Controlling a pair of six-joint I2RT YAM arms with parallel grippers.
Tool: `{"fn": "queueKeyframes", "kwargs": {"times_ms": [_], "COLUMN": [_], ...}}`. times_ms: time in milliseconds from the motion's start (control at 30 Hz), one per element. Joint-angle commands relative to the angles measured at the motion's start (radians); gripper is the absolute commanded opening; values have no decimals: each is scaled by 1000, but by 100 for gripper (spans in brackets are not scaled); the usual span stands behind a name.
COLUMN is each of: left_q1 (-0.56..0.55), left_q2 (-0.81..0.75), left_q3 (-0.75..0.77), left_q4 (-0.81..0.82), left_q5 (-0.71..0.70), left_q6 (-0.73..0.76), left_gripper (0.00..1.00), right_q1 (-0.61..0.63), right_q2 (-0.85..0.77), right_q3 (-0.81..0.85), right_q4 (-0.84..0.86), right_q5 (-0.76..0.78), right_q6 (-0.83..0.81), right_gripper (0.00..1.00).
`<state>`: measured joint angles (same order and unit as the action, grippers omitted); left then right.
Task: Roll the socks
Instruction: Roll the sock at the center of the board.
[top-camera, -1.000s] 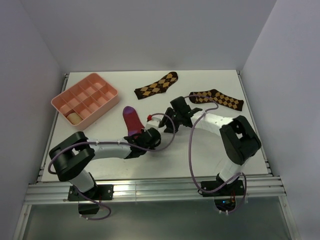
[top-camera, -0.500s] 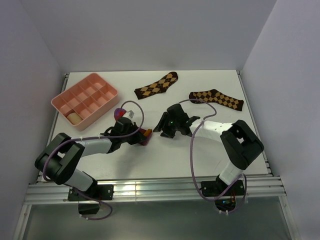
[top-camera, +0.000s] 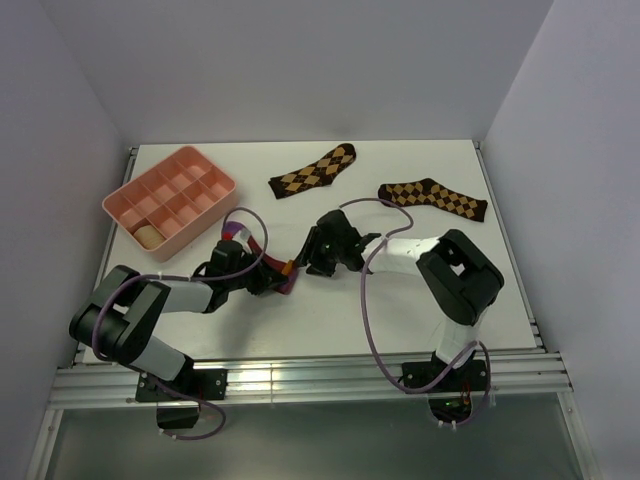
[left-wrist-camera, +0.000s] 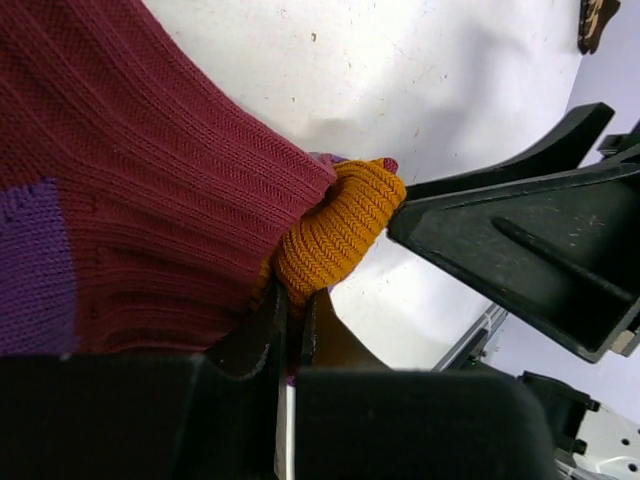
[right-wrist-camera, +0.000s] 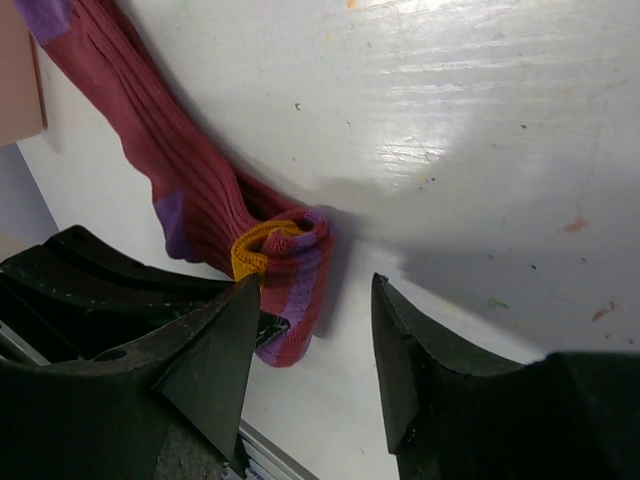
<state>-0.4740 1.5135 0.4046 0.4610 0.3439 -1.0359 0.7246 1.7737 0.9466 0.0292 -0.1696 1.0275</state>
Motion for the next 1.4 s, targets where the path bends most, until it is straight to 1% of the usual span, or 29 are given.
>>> {"fn": "queueKeyframes", "kwargs": {"times_ms": [0, 267, 467, 667, 800, 867, 900, 933, 967, 1000, 1033, 1067, 1100, 1167, 1200, 1233, 1267, 1333, 1367], "left_q1": [6, 11, 20, 32, 38, 41, 43, 43, 44, 44, 44, 44, 44, 44, 44, 44, 43, 43, 43], "left_q2": [36, 47, 47, 63, 79, 85, 85, 82, 80, 79, 76, 74, 70, 57, 48, 21, 4, -54, -71], "left_q3": [-50, -73, -89, -90, -79, -76, -72, -67, -64, -53, -47, -41, -29, -12, 5, 13, 29, 51, 75], "left_q4": [-76, -48, -42, -39, -50, -64, -68, -77, -94, -105, -116, -131, -137, -154, -175, -189, -200, -246, -260], "left_q5": [12, 27, 29, 40, 44, 41, 40, 35, 27, 23, 18, 9, 7, -2, -14, -20, -32, -75, -92], "left_q6": [-12, -30, -36, -38, -32, -27, -24, -20, -12, -6, 2, 16, 23, 49, 62, 74, 106, 143, 184], "left_gripper": [0, 1, 1, 1, 1, 1, 1, 1, 2, 6, 8, 11, 19, 27, 34, 36, 41, 46, 50], "right_q1": [16, 30, 35, 36, 36, 36, 36, 36, 35, 32, 29, 24, 13, 1, -16, -24, -31, -51, -56], "right_q2": [29, 98, 139, 176, 181, 187, 188, 188, 187, 187, 184, 175, 167, 145, 139, 133, 122, 112, 98], "right_q3": [49, 70, 61, 60, 70, 78, 80, 83, 81, 80, 78, 75, 70, 58, 60, 57, 61, 70, 76], "right_q4": [63, 83, 101, 162, 160, 147, 141, 133, 117, 107, 89, 80, 74, 38, 23, -17, -44, -92, -145], "right_q5": [-4, -48, -93, -174, -179, -180, -174, -168, -162, -154, -140, -130, -122, -90, -81, -67, -39, -2, 33], "right_q6": [-24, -43, -58, -64, -87, -93, -98, -101, -102, -109, -115, -119, -133, -148, -170, -182, -193, -224, -231], "right_gripper": [55, 52, 45, 45, 45, 36, 30, 16, 9, 4, 0, 0, 0, 0, 0, 0, 0, 0, 0]}}
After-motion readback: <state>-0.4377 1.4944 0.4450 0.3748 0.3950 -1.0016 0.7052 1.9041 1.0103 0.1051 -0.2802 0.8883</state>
